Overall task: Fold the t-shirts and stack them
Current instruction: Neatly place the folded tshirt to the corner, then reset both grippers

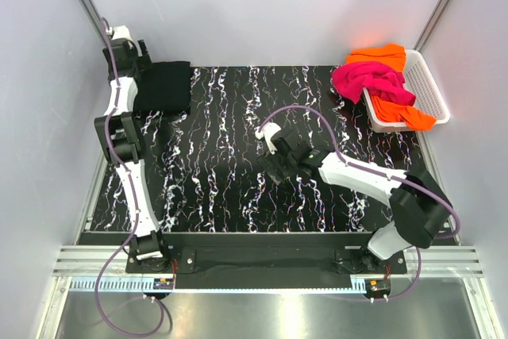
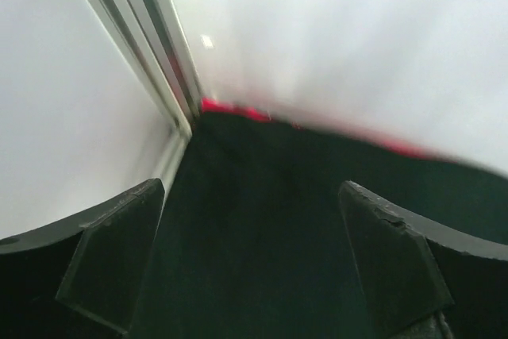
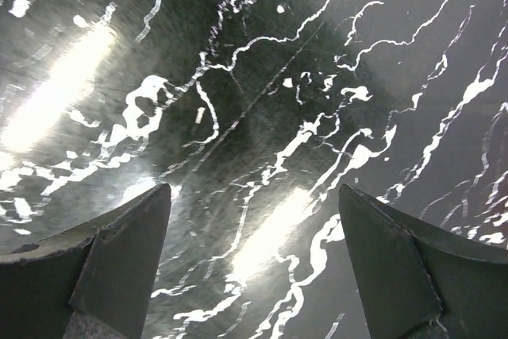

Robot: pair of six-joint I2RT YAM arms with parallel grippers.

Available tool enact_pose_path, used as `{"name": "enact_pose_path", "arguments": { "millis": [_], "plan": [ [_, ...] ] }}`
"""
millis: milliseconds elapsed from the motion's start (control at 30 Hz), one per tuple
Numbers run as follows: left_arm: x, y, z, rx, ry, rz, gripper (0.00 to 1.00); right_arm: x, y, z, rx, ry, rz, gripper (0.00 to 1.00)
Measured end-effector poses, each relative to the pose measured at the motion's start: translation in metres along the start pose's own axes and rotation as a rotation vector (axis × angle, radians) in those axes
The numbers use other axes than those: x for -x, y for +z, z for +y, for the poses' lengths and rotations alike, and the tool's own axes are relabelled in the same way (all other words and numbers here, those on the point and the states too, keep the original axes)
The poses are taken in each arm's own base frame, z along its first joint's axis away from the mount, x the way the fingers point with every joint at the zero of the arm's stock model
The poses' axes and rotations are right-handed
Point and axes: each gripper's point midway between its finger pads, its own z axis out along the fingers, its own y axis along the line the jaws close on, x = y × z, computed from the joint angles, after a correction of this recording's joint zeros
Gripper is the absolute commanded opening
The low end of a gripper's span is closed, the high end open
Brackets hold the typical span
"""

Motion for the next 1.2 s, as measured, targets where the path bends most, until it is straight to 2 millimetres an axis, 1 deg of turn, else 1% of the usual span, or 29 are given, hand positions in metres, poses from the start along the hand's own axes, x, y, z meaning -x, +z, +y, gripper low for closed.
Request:
{"name": "enact_pose_path", "arguments": {
  "millis": [67,100,167,200,267,300,367,400,433,467,500,533,567,600,633,667,733,767,800,833,867,933,1000,1133,1167,1200],
  "plan": [
    [0.001,-0.020,-0.012,-0.002,0.013,0.033,0.99,0.002,-0.005,0.002,0.009,0.040,-0.013,0.93],
    [0.004,-0.034,-0.021,-0.013,0.015,0.043,0.99,0.004,-0.009,0.003,0.012,0.068,-0.025,0.94],
    [0.010,-0.064,-0.043,-0.052,0.005,0.073,0.99,0.006,-0.018,0.003,0.014,0.130,-0.053,0.95],
    [0.016,-0.082,-0.057,-0.080,-0.009,0.076,0.99,0.006,-0.024,0.004,0.015,0.171,-0.068,0.96],
    [0.027,-0.123,-0.091,-0.154,-0.038,0.080,0.99,0.006,-0.033,0.004,0.018,0.243,-0.095,0.97],
    [0.029,-0.144,-0.107,-0.193,-0.051,0.087,0.99,0.005,-0.037,0.004,0.019,0.275,-0.105,0.99],
    [0.027,-0.193,-0.152,-0.308,-0.076,0.107,0.99,0.005,-0.044,0.005,0.025,0.351,-0.129,1.00],
    [0.020,-0.221,-0.177,-0.377,-0.086,0.129,0.99,0.004,-0.048,0.006,0.027,0.390,-0.140,1.00],
    [0.010,-0.243,-0.194,-0.430,-0.092,0.158,0.99,0.005,-0.052,0.006,0.030,0.430,-0.154,1.00],
    [-0.003,-0.273,-0.220,-0.515,-0.103,0.188,0.99,0.005,-0.055,0.006,0.035,0.468,-0.168,1.00],
    [-0.027,-0.307,-0.243,-0.603,-0.114,0.253,0.99,0.004,-0.059,0.006,0.038,0.507,-0.180,1.00],
    [-0.052,-0.336,-0.259,-0.672,-0.119,0.323,0.99,0.002,-0.063,0.007,0.042,0.544,-0.192,1.00],
    [-0.075,-0.362,-0.271,-0.731,-0.135,0.379,0.99,0.001,-0.066,0.007,0.045,0.591,-0.207,0.99],
    [-0.098,-0.383,-0.275,-0.767,-0.147,0.445,0.99,-0.002,-0.070,0.007,0.049,0.640,-0.220,1.00],
    [-0.127,-0.406,-0.276,-0.803,-0.163,0.520,0.99,-0.006,-0.073,0.007,0.051,0.690,-0.232,1.00],
    [-0.153,-0.428,-0.273,-0.828,-0.187,0.584,0.99,-0.010,-0.076,0.007,0.052,0.732,-0.239,1.00],
    [-0.202,-0.472,-0.258,-0.848,-0.242,0.723,0.99,-0.024,-0.079,0.007,0.050,0.840,-0.246,1.00],
    [-0.217,-0.491,-0.253,-0.869,-0.277,0.752,0.99,-0.032,-0.079,0.008,0.049,0.897,-0.245,1.00],
    [-0.226,-0.505,-0.248,-0.887,-0.308,0.777,0.99,-0.039,-0.079,0.008,0.044,0.942,-0.241,1.00],
    [-0.233,-0.523,-0.244,-0.927,-0.357,0.785,0.99,-0.049,-0.079,0.008,0.036,0.998,-0.237,1.00],
    [-0.234,-0.534,-0.241,-0.955,-0.398,0.786,0.99,-0.057,-0.078,0.008,0.030,1.057,-0.235,1.00],
    [-0.231,-0.552,-0.236,-1.020,-0.499,0.766,0.99,-0.072,-0.076,0.009,0.020,1.160,-0.231,1.00],
    [-0.225,-0.564,-0.233,-1.084,-0.597,0.737,0.99,-0.086,-0.074,0.010,0.013,1.264,-0.224,1.00],
    [-0.224,-0.583,-0.222,-1.152,-0.781,0.729,0.99,-0.113,-0.068,0.015,0.009,1.456,-0.200,1.00],
    [-0.217,-0.586,-0.222,-1.171,-0.831,0.725,0.99,-0.120,-0.066,0.017,0.012,1.497,-0.193,1.00],
    [-0.205,-0.590,-0.223,-1.200,-0.876,0.711,0.99,-0.127,-0.064,0.019,0.019,1.535,-0.186,1.00]
  ]
}}
